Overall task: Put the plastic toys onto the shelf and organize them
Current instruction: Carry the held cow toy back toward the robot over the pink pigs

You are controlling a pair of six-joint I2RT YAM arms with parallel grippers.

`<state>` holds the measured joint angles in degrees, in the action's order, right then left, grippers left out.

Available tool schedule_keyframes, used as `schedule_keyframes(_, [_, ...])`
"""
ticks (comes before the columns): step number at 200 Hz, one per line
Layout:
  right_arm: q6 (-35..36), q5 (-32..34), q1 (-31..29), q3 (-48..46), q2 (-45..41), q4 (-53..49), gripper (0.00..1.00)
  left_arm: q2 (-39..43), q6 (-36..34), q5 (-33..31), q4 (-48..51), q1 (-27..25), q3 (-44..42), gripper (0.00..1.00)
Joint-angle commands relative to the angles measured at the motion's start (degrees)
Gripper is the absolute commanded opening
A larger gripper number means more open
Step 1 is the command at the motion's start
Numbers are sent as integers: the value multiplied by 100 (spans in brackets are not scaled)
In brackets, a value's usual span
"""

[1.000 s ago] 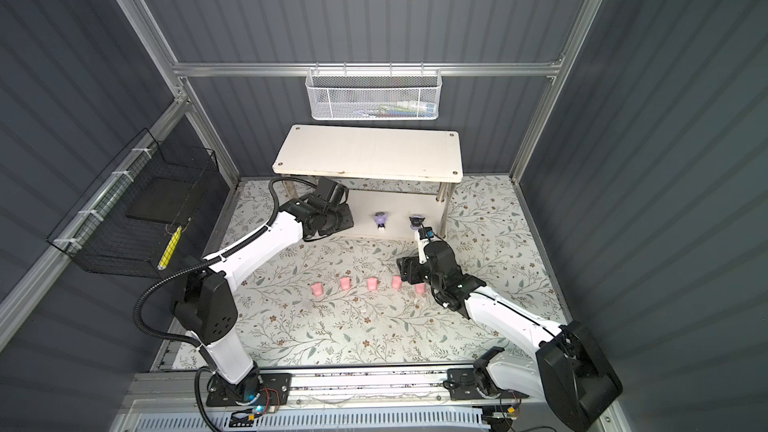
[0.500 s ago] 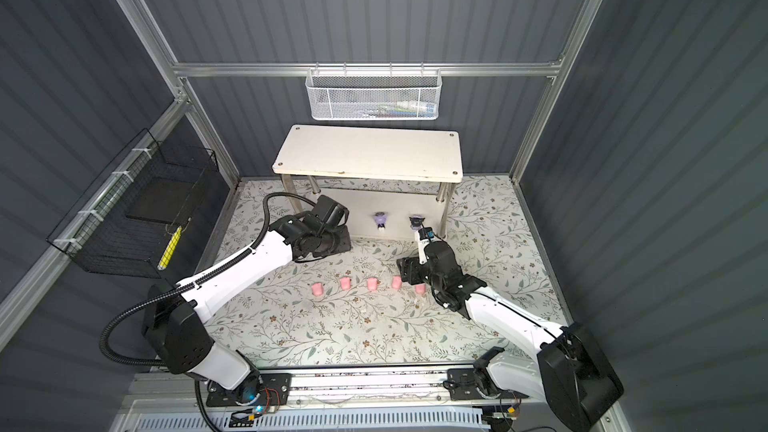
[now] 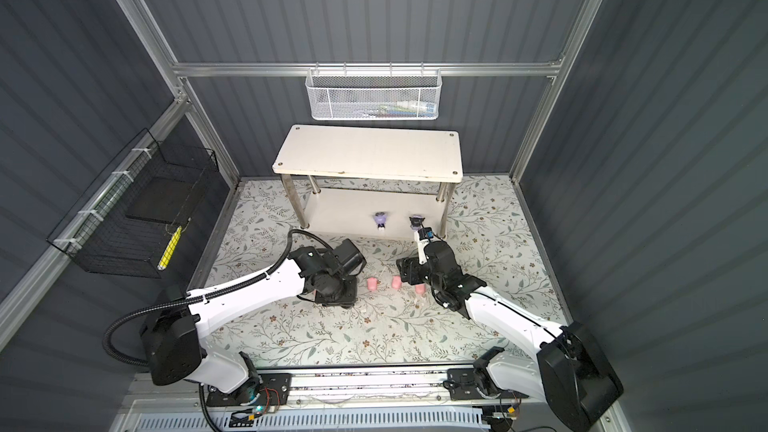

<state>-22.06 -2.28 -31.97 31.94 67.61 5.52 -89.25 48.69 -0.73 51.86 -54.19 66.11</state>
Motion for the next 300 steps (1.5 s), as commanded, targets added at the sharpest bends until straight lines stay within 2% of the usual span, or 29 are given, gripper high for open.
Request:
schedule_keyframes(1, [0,-39,9,123,32,-16,77,-281,-142,367,243,-76,-107,42])
schedule_keyframes(56, [-8,7,13,41,7,45,77,-719,-316,557,42,-96,-292,43])
schedule_keyframes(117, [18,-3,15,45,75,81,77,-898,-290,293,-52,-96,-317,44])
schedule_keyframes(188, [9,-40,14,77,128,108,77,-796,-274,123,94,-130,-178,62])
schedule_keyframes(232, [19,-53,13,93,138,107,77,-226,-161,-241,105,-200,-339,74])
schedule_keyframes(269, [1,-98,13,110,201,125,77,781,-26,-605,-833,-379,-1308,80])
schedule_keyframes(300, [-31,-167,14,164,248,116,77,1368,-252,-979,-1310,-597,-1844,83])
